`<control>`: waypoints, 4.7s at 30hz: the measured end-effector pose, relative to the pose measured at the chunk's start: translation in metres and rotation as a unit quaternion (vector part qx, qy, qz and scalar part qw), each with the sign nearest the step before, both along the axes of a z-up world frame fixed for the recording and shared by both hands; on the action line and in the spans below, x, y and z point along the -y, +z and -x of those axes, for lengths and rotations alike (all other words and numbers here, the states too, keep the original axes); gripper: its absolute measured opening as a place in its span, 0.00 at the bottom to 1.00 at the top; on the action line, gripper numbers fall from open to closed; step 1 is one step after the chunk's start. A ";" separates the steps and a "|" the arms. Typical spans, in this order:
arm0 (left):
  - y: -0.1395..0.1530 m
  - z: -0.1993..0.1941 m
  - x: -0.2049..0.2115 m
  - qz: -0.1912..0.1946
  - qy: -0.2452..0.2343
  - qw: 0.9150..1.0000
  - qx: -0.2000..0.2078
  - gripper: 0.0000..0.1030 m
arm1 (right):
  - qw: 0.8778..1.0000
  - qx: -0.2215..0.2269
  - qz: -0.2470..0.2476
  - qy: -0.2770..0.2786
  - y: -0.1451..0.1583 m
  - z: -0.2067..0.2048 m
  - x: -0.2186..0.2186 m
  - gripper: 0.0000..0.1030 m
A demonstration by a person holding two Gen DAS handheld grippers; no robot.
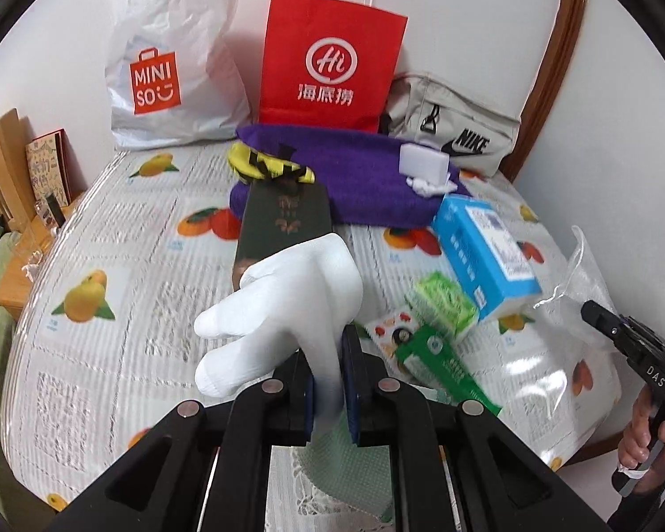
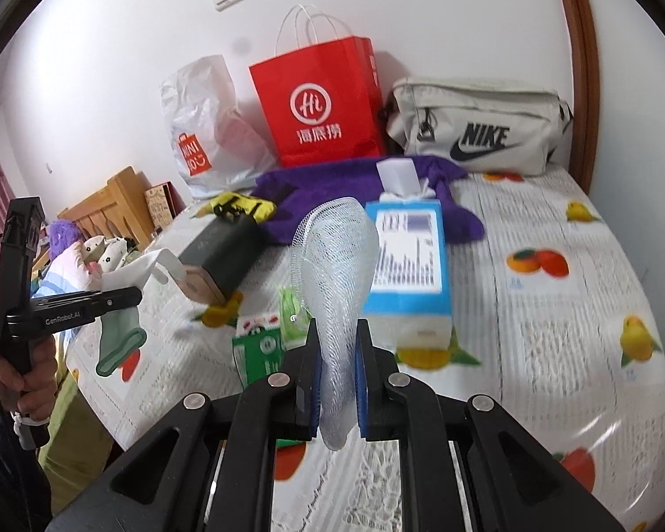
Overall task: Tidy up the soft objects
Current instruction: 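Carry both gloves over the purple towel with both grippers, then open the right gripper to drop the mesh glove on the towel while the left releases its glove, then grasp the green wet-wipe pack with the right gripper and lift it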
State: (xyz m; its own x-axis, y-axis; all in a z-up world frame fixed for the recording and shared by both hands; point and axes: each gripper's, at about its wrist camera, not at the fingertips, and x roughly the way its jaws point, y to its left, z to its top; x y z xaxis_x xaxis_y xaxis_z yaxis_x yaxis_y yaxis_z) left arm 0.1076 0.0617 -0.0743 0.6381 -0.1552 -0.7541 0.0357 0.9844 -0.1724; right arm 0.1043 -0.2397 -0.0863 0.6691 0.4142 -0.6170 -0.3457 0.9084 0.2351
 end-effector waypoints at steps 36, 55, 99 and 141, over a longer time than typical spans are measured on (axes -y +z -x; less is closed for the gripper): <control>0.029 -0.157 -0.021 -0.014 0.026 0.999 0.019 0.10 | 1.000 0.012 0.024 0.012 0.039 -0.187 -0.039 0.14; 0.013 -0.235 -0.016 -0.008 0.026 1.000 0.009 0.11 | 0.997 -0.038 0.051 0.042 0.001 -0.267 -0.070 0.14; -0.030 -0.300 0.002 0.001 0.013 0.998 -0.055 0.54 | 0.994 -0.078 0.044 0.063 -0.030 -0.296 -0.071 0.70; -0.019 -0.079 -0.036 0.032 0.027 0.998 -0.044 0.55 | 0.995 -0.074 0.041 0.053 -0.071 -0.053 -0.078 0.58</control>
State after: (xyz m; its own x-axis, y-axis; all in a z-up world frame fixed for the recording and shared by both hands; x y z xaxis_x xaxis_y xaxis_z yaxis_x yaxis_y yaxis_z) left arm 0.1862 0.0975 -0.0933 0.5792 -0.1713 -0.7970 -0.0358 0.9714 -0.2348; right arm 0.1575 -0.1614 -0.1575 0.5236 0.4226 -0.7397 -0.4078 0.8867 0.2179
